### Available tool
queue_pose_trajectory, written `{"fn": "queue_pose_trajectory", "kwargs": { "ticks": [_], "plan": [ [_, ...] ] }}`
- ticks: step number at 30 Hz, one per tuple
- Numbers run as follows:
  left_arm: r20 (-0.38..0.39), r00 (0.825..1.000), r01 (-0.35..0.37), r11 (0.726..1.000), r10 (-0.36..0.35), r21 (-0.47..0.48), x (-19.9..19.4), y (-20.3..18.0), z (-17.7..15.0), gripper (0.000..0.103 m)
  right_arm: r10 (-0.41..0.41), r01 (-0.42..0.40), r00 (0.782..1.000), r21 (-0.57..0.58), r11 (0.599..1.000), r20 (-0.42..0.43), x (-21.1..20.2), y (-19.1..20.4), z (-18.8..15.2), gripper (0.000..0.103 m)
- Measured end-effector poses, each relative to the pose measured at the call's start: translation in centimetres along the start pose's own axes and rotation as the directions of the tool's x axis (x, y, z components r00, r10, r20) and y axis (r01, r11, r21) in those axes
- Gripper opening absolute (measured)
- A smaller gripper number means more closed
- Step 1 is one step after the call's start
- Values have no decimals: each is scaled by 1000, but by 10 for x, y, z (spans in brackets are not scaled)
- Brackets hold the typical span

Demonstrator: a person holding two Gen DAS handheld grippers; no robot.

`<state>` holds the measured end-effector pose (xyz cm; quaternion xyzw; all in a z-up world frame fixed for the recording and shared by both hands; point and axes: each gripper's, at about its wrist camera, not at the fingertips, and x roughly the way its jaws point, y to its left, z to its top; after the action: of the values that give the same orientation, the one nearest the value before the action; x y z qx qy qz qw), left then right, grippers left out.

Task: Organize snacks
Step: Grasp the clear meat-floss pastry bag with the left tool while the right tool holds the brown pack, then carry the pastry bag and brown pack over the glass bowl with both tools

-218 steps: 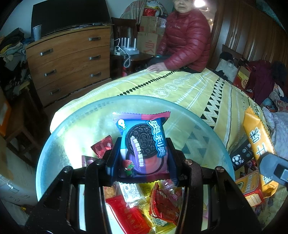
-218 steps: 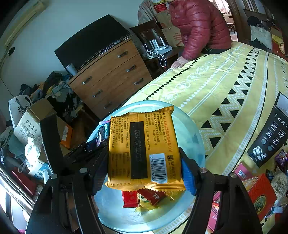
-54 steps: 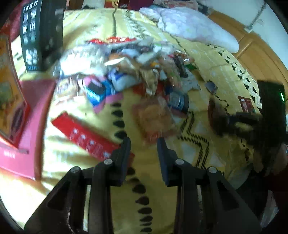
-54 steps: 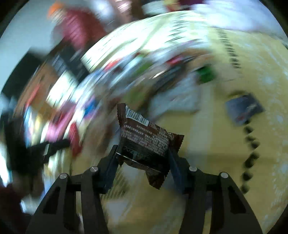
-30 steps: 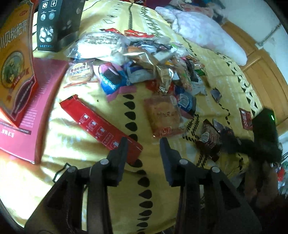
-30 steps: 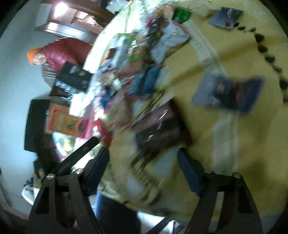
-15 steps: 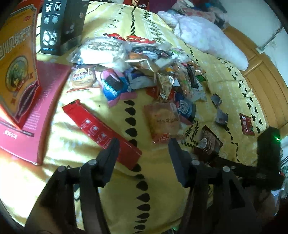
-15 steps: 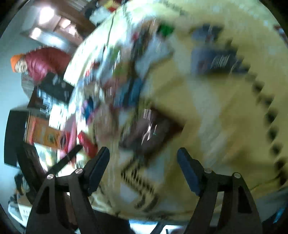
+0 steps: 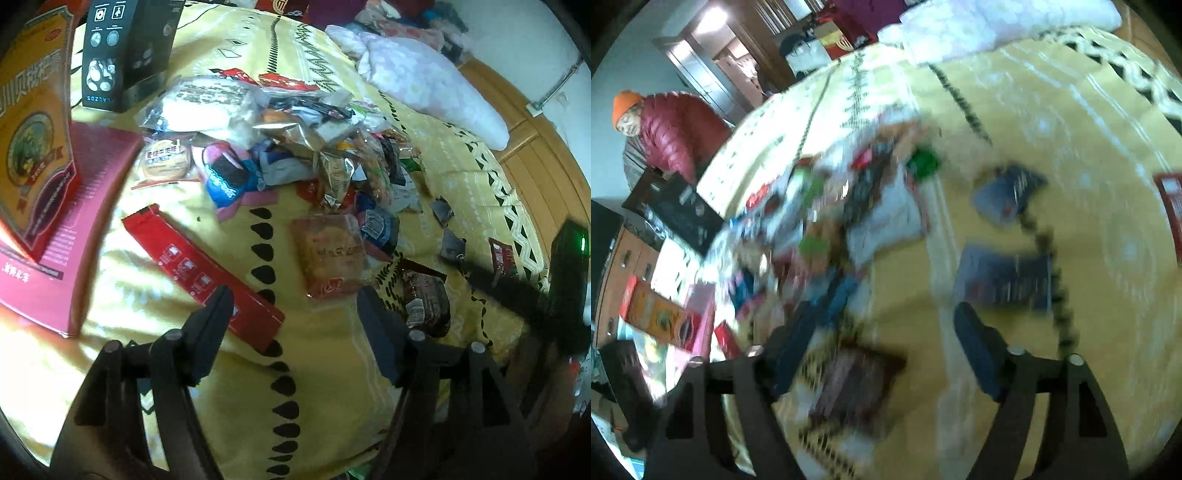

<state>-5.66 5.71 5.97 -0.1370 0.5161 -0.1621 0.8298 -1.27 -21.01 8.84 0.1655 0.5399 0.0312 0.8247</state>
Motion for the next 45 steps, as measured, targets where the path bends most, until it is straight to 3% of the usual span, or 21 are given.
{"fn": "queue_pose_trajectory", "kwargs": {
  "ticks": [5,8,10,12,14,18,20,22,24,28,33,37,39,45],
  "plan": [
    [5,1000,-13,1000,13,-26,3,-1,3,75,-27,33,992,42,999,-126,31,12,-44,86],
    [7,1000,-14,999,14,-34,12,-7,6,81,-77,76,991,-11,997,-107,40,19,-45,87],
    [-4,1000,3,999,-3,-38,20,-14,8,82,-101,97,991,-51,994,-91,45,15,-44,81],
    [-22,1000,17,1000,-17,-23,32,-24,10,82,-102,94,992,-99,991,-78,43,9,-46,64],
    [-28,1000,3,1000,-4,-16,44,-31,12,83,-81,72,994,-121,990,-71,33,-3,-47,55],
    [-31,998,-52,998,51,-31,63,-34,14,83,-54,45,997,-151,988,-55,17,-18,-44,54],
    [-6,993,-114,993,115,24,71,-41,14,82,-39,29,997,-155,987,-65,18,-23,-46,54],
    [9,988,-155,986,155,62,75,-46,13,77,-33,22,997,-154,988,-69,22,-22,-47,54],
    [33,981,-195,974,193,115,76,-50,10,59,-31,20,997,-159,987,-67,27,-16,-46,54],
    [51,981,-195,971,189,136,66,-48,6,57,-4,-6,998,-149,989,-62,27,-16,-44,54],
    [150,973,-197,967,174,161,21,-51,11,56,22,-24,1000,-161,987,-14,11,-10,-44,54],
    [234,948,-259,950,216,174,-23,-52,23,56,51,-42,998,-194,980,45,-12,8,-35,54],
    [284,928,-296,941,243,163,-47,-45,33,56,71,-53,994,-220,974,77,-26,23,-27,54],
    [410,846,-401,914,342,66,-125,-6,56,56,153,-93,975,-330,939,161,-64,88,3,54]
  ]
}}
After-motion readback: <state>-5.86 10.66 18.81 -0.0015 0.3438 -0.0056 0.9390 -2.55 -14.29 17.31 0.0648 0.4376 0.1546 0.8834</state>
